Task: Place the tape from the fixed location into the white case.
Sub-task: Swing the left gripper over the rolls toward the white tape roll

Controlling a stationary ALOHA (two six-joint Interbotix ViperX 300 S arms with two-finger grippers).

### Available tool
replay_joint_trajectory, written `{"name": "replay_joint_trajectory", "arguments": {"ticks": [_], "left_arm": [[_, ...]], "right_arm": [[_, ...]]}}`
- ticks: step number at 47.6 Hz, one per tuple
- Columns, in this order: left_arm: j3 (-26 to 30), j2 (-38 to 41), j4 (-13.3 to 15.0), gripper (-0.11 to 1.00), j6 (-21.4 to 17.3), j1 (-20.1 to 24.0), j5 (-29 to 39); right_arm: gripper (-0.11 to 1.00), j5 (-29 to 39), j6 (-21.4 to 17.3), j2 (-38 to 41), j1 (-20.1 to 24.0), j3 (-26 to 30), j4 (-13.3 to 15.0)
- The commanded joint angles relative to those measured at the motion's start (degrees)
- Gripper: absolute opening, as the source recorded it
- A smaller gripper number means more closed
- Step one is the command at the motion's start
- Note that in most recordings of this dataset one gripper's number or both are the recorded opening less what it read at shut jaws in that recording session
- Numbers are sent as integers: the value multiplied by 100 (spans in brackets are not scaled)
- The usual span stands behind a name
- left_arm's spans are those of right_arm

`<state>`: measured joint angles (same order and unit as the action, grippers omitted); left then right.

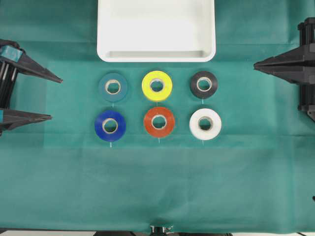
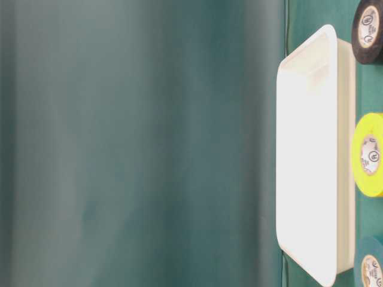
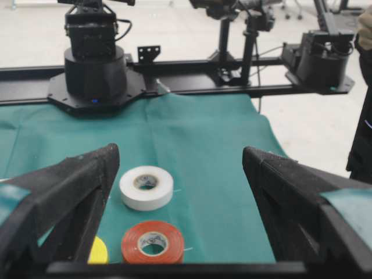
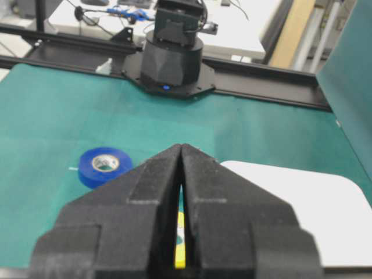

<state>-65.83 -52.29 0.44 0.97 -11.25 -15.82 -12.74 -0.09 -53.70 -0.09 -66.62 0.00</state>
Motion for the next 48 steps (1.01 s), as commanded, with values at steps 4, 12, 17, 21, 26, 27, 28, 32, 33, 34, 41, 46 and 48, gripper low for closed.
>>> {"name": "replay_joint_trajectory", "arguments": {"ticks": [4,12,17,21,26,27,28,32,33,34,41,46,48], "left_arm": [[439,615,18,97,-18,88,-79],[976,1397,18,97,-62,88,-202],[1336,1934,18,97,-70,97,-316],[1617,2329,18,97,-97,97,-387],[2065,2865,18,97,-193,88,-466],[2145,2962,18,97,-202,97,-466],[2232,3059,18,97,-229,97,-466],[2593,3384,18,97,-290,97,-457],[2689,3472,18,97,-299,97,-439],[2821,3577,18,97,-316,97,-422],[3419,4061,18,97,-369,97,-255],[3894,4403,18,97,-369,97,-79],[4069,4526,18,97,-378,97,-9]], "right_arm": [[0,-18,0,18,0,167,-9],[0,-18,0,35,0,167,-9],[0,-18,0,35,-9,167,0],[0,-18,0,35,0,167,0],[0,-18,0,35,0,158,9],[0,-18,9,35,-9,167,9],[0,-18,9,44,0,167,9],[0,-18,18,53,-9,158,9],[0,-18,18,53,0,158,9],[0,-26,18,53,0,158,9],[0,-18,18,53,-9,158,9],[0,-18,18,62,-9,158,18],[0,-26,26,62,0,158,18]]}}
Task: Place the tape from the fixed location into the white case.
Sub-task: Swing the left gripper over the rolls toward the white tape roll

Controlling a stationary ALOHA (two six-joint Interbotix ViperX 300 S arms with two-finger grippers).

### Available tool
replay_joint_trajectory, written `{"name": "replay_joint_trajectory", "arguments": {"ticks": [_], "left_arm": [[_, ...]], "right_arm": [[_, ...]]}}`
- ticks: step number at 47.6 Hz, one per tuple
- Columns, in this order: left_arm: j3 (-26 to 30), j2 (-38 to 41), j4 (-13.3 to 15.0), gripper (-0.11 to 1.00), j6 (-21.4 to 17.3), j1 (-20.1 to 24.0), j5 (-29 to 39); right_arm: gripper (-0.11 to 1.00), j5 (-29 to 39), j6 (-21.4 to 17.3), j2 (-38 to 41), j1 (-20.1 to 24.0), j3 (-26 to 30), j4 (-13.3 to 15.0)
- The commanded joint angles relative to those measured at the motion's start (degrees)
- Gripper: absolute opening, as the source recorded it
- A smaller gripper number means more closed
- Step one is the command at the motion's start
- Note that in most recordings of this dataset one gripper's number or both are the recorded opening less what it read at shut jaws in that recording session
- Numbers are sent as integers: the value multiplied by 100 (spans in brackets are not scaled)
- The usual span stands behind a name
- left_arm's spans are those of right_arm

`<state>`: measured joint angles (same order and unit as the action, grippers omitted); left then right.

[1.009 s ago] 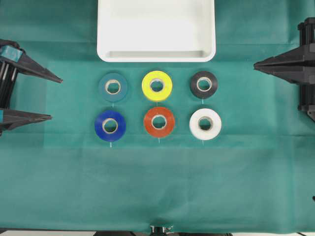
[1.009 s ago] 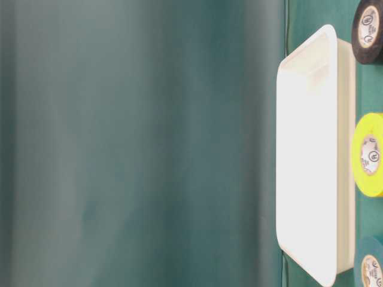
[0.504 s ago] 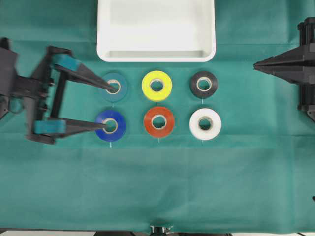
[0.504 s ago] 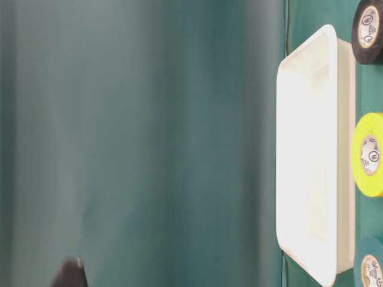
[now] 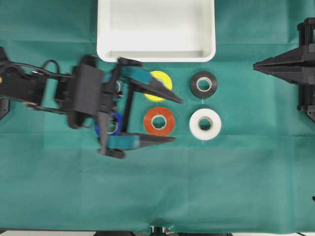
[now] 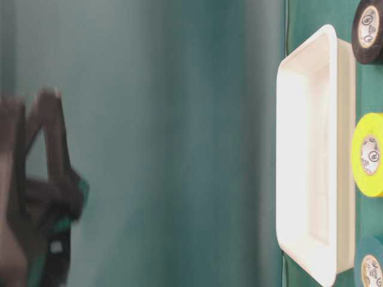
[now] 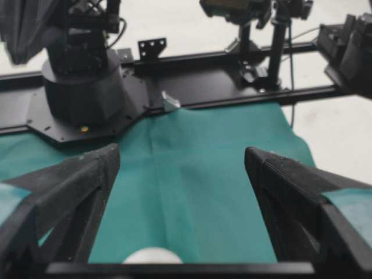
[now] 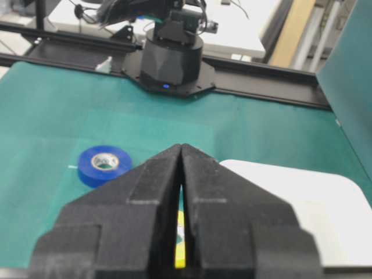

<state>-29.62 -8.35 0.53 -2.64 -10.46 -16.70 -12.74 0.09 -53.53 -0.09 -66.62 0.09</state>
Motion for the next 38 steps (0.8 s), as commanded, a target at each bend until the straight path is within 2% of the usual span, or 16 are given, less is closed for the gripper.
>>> {"name": "replay_joint_trajectory", "arguments": {"ticks": [1,13,29,34,38], "left_arm": [[536,202,9,97,-18,18,114],[1512,976,0,97,-26,123,501],[2021,1274,9,97,-62,158,1063],[2145,1310,9,97,-44,158,1485],[2373,1389,9,97,-26,149,2109]], "right_arm": [[0,-18,9,44,0,149,9],[0,-18,9,44,0,149,9],[0,-18,-9,53,0,158,9],[0,-18,-9,53,0,158,18],[0,-18,-9,44,-9,158,9]]}}
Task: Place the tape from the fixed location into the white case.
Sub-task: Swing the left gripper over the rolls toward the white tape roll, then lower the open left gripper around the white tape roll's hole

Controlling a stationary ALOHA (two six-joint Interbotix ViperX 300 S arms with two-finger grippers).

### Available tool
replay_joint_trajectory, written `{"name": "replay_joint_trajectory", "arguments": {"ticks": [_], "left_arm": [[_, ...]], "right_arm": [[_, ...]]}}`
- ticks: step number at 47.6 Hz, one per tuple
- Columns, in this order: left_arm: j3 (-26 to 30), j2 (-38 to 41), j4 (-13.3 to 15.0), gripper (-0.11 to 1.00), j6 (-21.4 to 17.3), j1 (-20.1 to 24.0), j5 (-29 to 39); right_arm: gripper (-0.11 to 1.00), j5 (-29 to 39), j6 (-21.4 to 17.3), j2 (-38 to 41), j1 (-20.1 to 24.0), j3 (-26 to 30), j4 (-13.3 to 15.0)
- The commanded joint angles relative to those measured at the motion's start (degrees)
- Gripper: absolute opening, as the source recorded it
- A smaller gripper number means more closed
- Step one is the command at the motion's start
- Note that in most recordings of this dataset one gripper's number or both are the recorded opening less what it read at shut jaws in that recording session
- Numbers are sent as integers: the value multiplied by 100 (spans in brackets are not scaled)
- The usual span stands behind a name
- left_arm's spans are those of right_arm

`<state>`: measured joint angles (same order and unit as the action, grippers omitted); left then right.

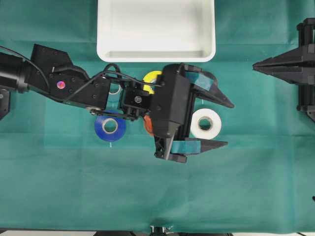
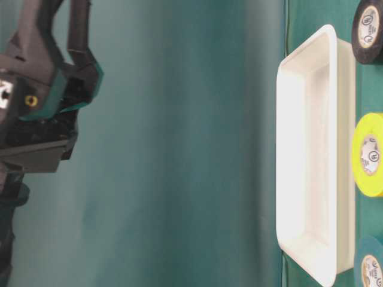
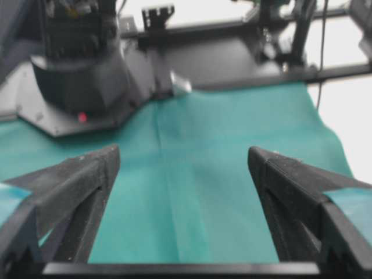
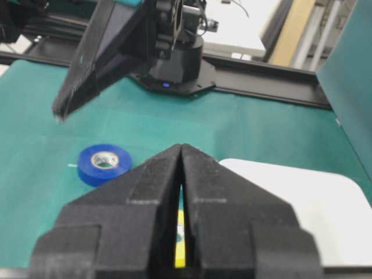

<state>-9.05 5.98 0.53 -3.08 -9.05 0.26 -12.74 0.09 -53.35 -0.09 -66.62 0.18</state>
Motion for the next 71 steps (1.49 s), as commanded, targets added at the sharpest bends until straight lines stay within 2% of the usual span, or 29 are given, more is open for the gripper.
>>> {"name": "replay_joint_trajectory", "arguments": {"ticks": [1,22,32,41,71], "left_arm": [[387,-18,9,97,18,18,571],[2566,879,-26,97,-18,9,4579],[3507,1292,-35,97,-18,0,5713],[3929,1477,-44,97,-35,-9,6047],[3902,1485,-53,97,-35,-9,6038]], "right_arm": [[0,-18,-9,26,-9,158,0],[0,18,-9,35,0,158,0],[0,18,-9,35,0,149,9],[0,18,-9,35,0,149,0],[0,44,-9,35,0,158,9]]}}
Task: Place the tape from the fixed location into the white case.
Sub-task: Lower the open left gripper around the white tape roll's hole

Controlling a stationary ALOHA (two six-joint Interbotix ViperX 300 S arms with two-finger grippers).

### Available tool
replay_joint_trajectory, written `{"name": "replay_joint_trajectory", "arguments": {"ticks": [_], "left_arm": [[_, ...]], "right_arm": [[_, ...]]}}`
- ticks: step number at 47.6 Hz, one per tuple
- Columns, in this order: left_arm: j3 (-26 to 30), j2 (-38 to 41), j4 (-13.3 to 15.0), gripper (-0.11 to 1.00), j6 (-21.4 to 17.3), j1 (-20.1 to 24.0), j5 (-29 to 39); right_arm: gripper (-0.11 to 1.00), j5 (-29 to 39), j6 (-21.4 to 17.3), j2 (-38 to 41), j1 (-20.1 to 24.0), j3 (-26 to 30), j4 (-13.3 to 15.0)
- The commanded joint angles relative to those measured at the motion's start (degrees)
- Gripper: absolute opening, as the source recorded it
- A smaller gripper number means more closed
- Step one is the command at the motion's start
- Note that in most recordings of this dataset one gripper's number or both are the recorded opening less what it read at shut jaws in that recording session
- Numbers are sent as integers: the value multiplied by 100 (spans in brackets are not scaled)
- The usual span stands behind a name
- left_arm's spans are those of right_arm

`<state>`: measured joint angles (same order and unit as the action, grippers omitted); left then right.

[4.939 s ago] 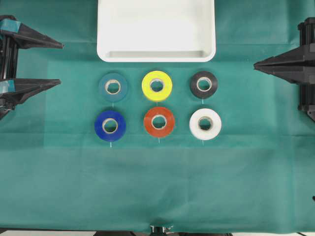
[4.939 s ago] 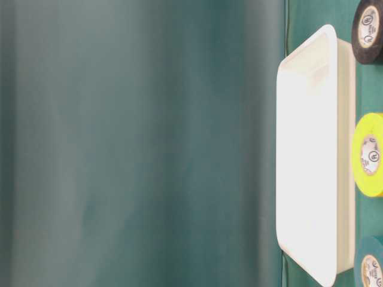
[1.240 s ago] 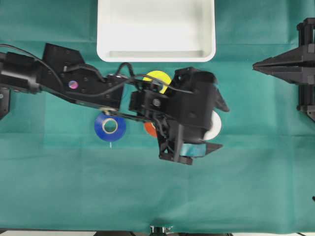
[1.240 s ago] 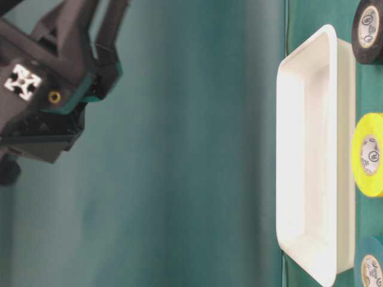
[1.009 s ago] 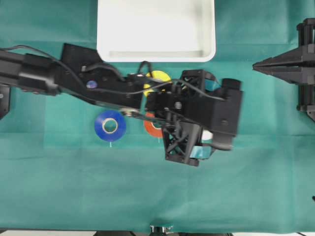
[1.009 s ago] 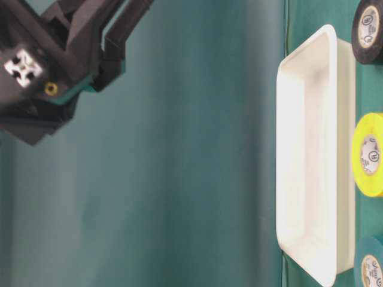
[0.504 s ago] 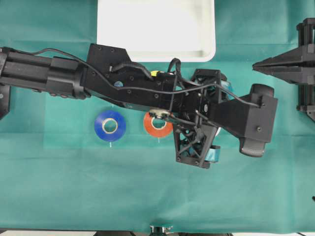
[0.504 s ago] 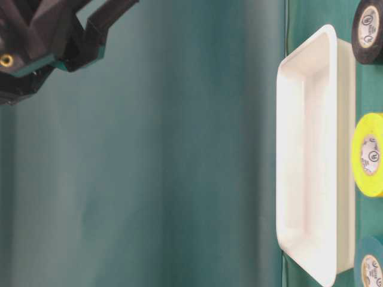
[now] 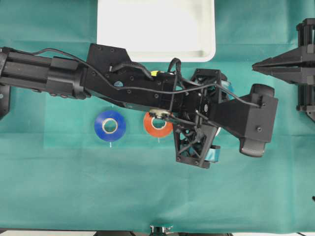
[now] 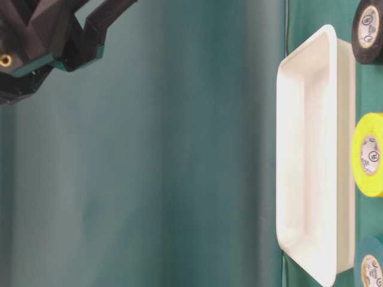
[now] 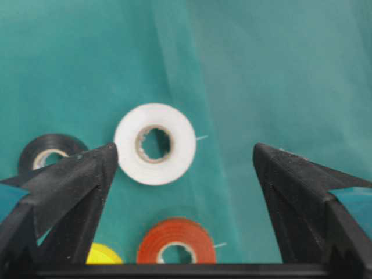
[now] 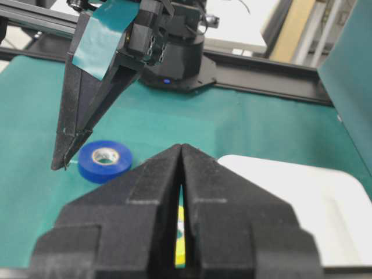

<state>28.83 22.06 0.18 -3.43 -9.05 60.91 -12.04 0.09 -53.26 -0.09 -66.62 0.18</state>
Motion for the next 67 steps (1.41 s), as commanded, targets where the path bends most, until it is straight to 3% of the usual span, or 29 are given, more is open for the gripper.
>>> {"name": "replay_joint_trajectory", "arguments": {"ticks": [1,35,67], "left_arm": [[105,-123,-9,97,0,-18,-44],[-1116,-53,-18,97,9,-70,-1222],[-1468,677,-18,97,9,62,-1696]], "right_arm": [[0,-26,-9,35,-9,158,0],[0,-26,9,44,-9,167,0],[0,-44,9,105,-9,158,0]]}}
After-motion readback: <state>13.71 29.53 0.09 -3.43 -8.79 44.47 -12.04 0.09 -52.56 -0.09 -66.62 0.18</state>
